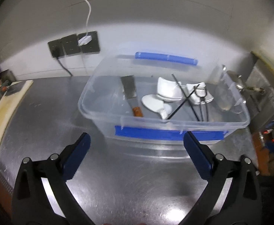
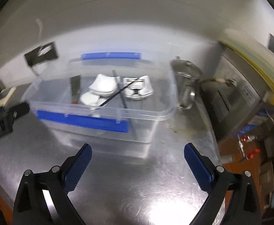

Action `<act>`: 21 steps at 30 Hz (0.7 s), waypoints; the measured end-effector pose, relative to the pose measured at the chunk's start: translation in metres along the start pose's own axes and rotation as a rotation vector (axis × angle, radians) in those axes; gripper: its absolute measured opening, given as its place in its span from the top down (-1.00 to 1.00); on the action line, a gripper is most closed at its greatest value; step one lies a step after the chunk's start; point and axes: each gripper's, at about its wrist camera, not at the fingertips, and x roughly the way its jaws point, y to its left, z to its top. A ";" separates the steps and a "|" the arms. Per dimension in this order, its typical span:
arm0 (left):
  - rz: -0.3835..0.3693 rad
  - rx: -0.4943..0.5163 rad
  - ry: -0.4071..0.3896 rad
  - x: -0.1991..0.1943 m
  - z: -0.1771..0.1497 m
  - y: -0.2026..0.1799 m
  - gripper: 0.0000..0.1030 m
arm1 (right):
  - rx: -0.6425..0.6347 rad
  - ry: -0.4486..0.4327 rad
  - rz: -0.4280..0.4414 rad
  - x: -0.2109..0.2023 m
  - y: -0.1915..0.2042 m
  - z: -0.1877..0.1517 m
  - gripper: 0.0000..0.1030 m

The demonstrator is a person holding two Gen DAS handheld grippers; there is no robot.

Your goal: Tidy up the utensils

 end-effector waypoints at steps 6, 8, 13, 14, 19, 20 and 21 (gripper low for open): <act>-0.003 0.000 0.040 0.011 -0.013 -0.010 -0.85 | 0.037 0.018 -0.006 0.008 -0.015 -0.002 -0.90; 0.004 -0.008 0.045 0.013 -0.015 -0.013 -0.85 | 0.014 0.037 0.016 0.012 -0.014 -0.001 -0.90; 0.050 0.002 0.068 0.019 -0.018 -0.023 -0.85 | 0.000 0.023 0.078 0.015 -0.010 0.003 -0.90; 0.056 0.007 0.071 0.020 -0.018 -0.025 -0.85 | -0.004 0.015 0.084 0.015 -0.009 0.004 -0.90; 0.033 -0.014 0.058 0.016 -0.018 -0.028 -0.85 | -0.002 0.033 0.076 0.022 -0.010 0.004 -0.90; 0.032 -0.016 0.049 0.015 -0.017 -0.029 -0.85 | -0.001 0.036 0.076 0.022 -0.011 0.004 -0.90; 0.032 -0.014 0.041 0.014 -0.016 -0.029 -0.85 | 0.002 0.040 0.076 0.023 -0.012 0.004 -0.90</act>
